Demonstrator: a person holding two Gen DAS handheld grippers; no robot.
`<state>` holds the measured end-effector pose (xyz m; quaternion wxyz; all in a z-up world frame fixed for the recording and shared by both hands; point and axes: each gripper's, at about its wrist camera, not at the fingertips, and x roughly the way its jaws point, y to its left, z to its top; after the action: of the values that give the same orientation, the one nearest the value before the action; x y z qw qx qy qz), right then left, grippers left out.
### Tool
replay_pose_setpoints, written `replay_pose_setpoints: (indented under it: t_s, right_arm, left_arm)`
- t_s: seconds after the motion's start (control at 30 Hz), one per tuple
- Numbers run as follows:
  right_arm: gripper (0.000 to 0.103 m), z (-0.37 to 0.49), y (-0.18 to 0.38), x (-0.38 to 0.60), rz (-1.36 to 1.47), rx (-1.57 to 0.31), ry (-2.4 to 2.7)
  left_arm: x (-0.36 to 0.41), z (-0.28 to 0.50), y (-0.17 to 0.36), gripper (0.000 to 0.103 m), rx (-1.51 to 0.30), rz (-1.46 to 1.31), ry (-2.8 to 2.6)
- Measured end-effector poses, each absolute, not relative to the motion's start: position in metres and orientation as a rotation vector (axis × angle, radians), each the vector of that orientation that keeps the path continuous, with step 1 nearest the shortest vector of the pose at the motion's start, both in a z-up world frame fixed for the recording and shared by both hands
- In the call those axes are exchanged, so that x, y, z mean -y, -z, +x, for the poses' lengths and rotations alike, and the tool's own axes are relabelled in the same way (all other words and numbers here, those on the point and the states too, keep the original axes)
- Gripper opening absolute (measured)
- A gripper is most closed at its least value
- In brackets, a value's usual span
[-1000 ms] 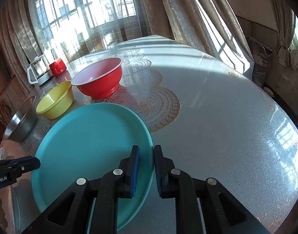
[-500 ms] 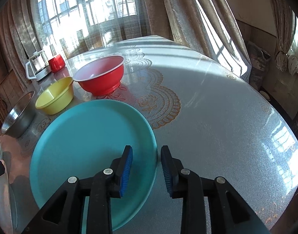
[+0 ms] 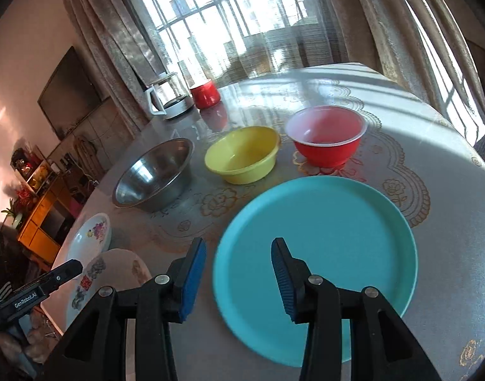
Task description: Organize plates and bowls
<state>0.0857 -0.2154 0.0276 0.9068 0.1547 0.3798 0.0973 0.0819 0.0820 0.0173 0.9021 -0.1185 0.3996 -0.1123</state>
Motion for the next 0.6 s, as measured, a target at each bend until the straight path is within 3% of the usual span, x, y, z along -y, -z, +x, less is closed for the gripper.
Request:
replay_pose_setpoints:
  t_s: [0.2,0.33,0.6]
  right_arm:
    - [0.043,0.121,-0.025,0.126,0.332,-0.876,-0.461]
    - [0.043,0.139,-0.020,0.074,0.286,-0.920,-0.531]
    - [0.043,0.164,-0.014,0.022,0.252,-0.982,-0.567]
  left_arm:
    - [-0.146,0.077,-0.015,0.035,-0.789,-0.320,0.119]
    - [-0.181,0.077,-0.009,0.045,-0.776,-0.360,0.048]
    - [-0.221,0.081,0.012,0.050,-0.792,-0.432,0.001]
